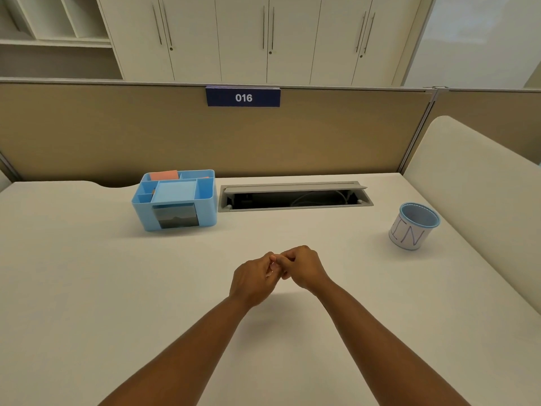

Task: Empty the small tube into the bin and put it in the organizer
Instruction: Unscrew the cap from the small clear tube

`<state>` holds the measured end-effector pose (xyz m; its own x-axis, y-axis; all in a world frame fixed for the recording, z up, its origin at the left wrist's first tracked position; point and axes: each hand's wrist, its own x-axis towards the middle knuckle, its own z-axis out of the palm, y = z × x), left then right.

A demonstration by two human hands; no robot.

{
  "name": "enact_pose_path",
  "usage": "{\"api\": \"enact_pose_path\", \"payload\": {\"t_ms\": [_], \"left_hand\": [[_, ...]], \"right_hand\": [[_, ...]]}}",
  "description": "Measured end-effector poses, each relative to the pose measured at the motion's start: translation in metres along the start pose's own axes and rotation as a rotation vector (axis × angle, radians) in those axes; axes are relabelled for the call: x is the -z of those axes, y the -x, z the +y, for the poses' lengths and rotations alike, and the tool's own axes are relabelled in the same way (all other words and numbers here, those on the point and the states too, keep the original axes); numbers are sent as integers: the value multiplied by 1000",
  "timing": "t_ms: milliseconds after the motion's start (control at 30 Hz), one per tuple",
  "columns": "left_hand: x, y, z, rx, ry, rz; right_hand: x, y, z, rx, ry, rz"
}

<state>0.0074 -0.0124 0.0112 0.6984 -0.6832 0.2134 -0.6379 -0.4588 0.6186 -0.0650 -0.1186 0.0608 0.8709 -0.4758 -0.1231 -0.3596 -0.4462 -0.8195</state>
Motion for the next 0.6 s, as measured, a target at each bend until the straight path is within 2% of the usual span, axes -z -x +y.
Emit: {"api": "enact_pose_path", "payload": {"t_ms": [133,267,333,467,600], "left_hand": [[-4,2,-1,38,9,44],[-6,3,2,127,160,62],[-5,2,2,152,258,13],[0,-2,2,174,436,-96],[4,-5,4,203,518,-131]], "right_hand": [[-2,-1,-5,-35,84,28],[-2,-3,-9,-78,100,75],[2,-4,-8,-106,-22,53],[12,-3,-5,-198,-425,-11],[18,-4,8,-235,-681,101]]}}
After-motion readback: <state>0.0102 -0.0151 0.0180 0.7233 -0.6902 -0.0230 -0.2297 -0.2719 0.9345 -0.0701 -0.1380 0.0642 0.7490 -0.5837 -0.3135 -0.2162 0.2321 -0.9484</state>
